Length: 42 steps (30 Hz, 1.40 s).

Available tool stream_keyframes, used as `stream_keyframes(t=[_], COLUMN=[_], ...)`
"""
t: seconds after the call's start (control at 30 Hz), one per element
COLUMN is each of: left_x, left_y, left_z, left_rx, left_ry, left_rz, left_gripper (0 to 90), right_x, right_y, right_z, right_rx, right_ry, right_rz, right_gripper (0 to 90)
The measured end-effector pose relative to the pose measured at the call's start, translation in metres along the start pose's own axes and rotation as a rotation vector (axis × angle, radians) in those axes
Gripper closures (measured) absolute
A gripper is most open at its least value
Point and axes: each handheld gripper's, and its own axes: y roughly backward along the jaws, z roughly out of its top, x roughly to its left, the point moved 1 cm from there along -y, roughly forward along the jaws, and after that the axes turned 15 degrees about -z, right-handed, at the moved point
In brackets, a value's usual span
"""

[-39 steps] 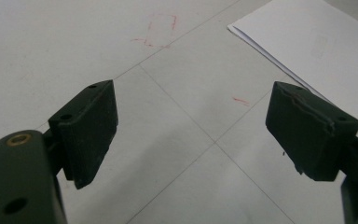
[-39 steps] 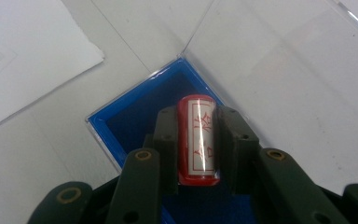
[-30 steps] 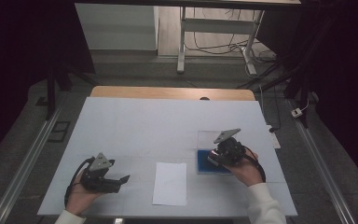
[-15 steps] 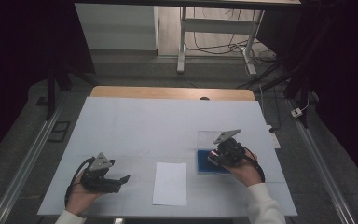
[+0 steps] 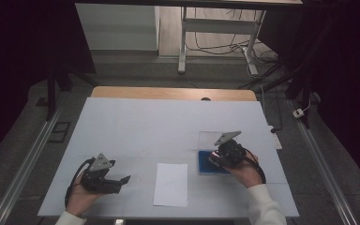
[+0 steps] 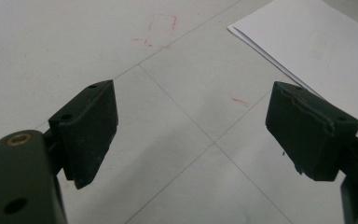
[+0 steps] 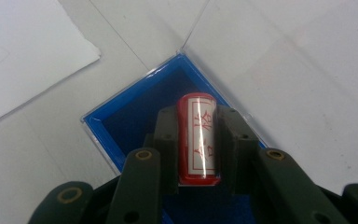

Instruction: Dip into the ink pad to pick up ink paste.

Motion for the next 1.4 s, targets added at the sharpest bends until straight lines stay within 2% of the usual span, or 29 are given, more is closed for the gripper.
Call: stream_keyframes(t=[0.73, 0.87, 1.13, 1.4], left_x=[0.003, 0.004, 0.004, 0.004], left_y=[0.001, 0.001, 0.003, 0.003], left_z=[-0.001, -0.002, -0.002, -0.002], left_rx=[0.000, 0.002, -0.002, -0.002], left_ry=[0.003, 0.004, 0.002, 0.002], left_rz=[0.005, 0.004, 0.007, 0.010], left_gripper=[17.5, 17.4, 17.5, 17.5], right_x=[-0.001, -0.007, -0.008, -0.007], right_y=[0.001, 0.004, 0.014, 0.021], right_z=[-0.001, -0.004, -0.002, 0.001], right_rx=[-0.012, -0.038, -0.086, -0.105], right_ry=[-0.016, -0.060, -0.087, -0.072], right_rz=[0.003, 0.028, 0.003, -0.008], right_gripper=[70.4, 70.1, 70.1, 70.1])
